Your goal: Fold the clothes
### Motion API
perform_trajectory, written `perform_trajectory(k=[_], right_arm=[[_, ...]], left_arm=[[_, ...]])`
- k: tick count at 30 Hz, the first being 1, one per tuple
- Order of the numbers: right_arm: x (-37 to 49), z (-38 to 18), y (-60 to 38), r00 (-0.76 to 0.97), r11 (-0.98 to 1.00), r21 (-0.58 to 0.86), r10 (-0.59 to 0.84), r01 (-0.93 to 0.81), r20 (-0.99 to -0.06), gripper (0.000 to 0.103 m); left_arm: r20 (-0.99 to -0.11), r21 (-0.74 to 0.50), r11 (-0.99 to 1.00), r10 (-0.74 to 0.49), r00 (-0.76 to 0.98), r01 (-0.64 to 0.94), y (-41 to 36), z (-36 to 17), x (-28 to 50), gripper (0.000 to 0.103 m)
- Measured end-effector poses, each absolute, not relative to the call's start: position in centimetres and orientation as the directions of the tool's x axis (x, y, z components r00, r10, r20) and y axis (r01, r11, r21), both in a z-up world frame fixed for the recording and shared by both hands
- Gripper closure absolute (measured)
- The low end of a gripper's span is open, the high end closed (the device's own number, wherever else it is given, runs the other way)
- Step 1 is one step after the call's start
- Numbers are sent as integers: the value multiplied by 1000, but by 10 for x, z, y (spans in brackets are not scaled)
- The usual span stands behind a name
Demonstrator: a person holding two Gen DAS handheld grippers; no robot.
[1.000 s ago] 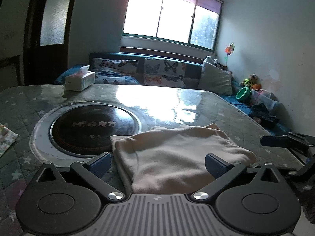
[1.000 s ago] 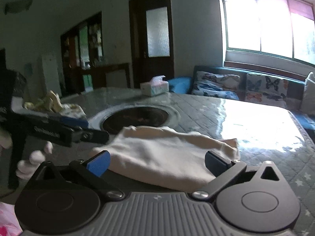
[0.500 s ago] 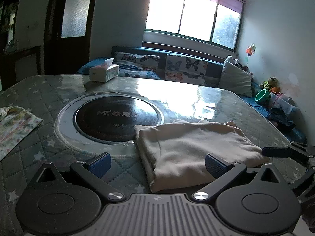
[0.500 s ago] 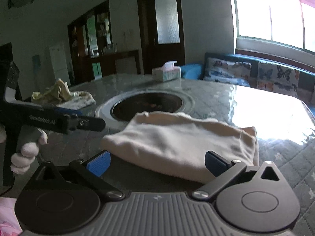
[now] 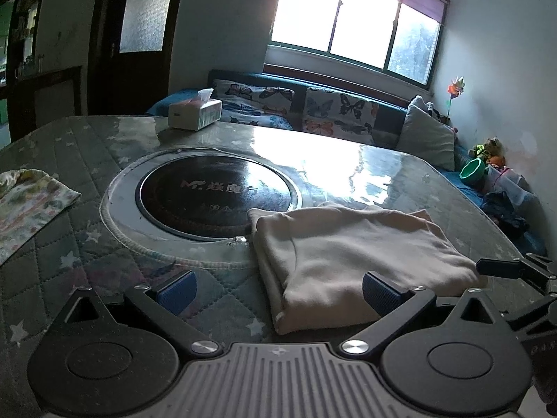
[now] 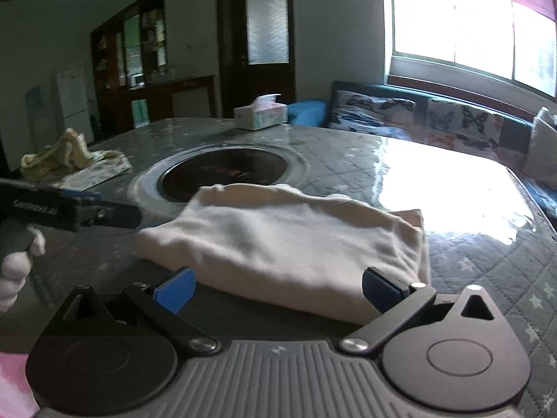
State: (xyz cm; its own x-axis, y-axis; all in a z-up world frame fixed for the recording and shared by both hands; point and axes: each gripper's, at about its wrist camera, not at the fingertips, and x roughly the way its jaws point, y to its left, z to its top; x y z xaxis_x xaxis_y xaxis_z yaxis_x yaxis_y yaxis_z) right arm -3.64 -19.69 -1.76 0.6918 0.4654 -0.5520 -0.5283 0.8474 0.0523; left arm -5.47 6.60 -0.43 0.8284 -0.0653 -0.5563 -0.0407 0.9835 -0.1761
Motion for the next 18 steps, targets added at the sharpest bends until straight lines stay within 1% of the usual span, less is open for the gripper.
perform_trajectory(k=[6,11,13,18], right_arm=[[-12,-22,-193,684,861,89,456,-501,-569,0],[5,-32,-191,676,872,96,438,-481,-593,0],[9,-38,-190,671,879,89,419,-468,-611,0],[10,-49,-186,667,886,54,385,-461,-638,0]], left_arm=[[-591,-162,985,-43,806,-67,68,-8,-32,0],[-634,-107,993,-26,773,-54,62,-17,-16,2],[-650,-89,995,-18,760,-53,60,-22,-12,6],[-677,-40,998,7,736,-46,57,-32,-7,7]])
